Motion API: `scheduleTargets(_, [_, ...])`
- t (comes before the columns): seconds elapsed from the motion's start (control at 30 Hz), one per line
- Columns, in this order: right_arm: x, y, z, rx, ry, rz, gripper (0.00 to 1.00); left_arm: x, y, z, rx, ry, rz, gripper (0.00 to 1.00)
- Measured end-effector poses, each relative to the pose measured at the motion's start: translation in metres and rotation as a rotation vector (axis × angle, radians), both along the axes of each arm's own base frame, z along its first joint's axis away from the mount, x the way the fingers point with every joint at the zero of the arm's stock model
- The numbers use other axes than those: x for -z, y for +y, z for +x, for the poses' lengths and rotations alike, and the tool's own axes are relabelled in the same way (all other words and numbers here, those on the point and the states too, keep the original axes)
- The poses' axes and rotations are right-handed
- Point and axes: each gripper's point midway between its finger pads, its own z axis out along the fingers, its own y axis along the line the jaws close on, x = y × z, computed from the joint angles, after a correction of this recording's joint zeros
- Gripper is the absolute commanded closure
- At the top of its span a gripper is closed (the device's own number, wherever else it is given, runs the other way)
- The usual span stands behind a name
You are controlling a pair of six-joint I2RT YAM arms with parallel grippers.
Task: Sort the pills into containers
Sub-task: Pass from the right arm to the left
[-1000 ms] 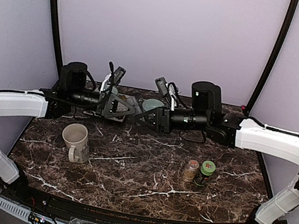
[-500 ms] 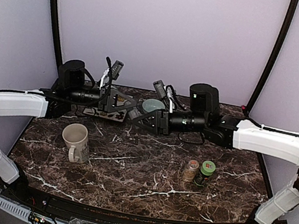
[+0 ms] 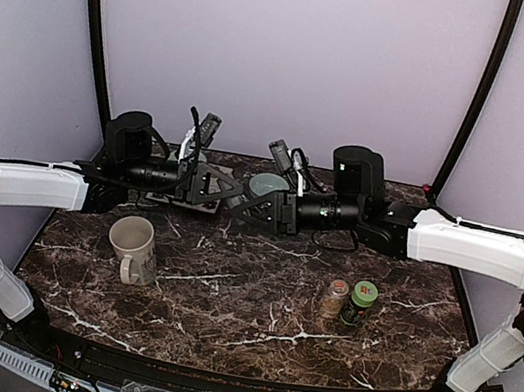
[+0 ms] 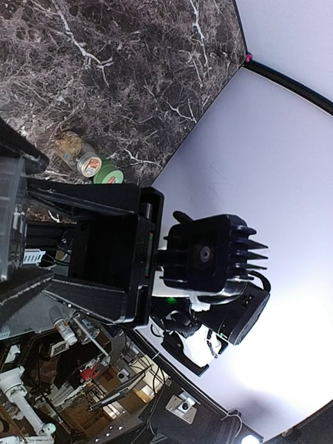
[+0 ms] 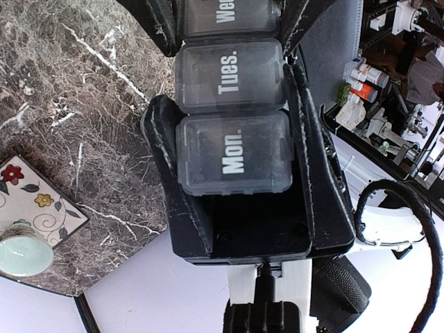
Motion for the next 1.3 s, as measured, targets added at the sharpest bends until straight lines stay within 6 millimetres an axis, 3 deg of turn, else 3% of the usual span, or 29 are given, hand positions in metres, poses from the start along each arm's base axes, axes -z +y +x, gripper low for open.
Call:
scheduleTargets(0.17, [0.002,0.0,0.0,0.001,0.004,-0.002,0.55,0.0,0.0,-0.001,0.003,0.001,-0.003,0.59])
scheduleTargets(0.3, [0.001,0.0,0.0,0.001,0.003,0.0,0.51,0.0,0.0,-0.001,0.006,0.003,-0.004,0.71])
scheduleTargets(0.8, [0.016,-0.005,0.014,0.066,-0.044,-0.073,0.32,0.009,0.001,0.007,-0.046,0.015,0.024,0.73])
scheduleTargets(1.0, [0.025,-0.012,0.019,0.096,-0.083,-0.137,0.34,0.018,0.0,0.014,-0.07,0.021,0.045,0.73])
scheduleTargets(1.3, [0.028,-0.019,0.018,0.1,-0.119,-0.173,0.47,0.024,-0.001,0.016,-0.075,0.033,0.056,0.74])
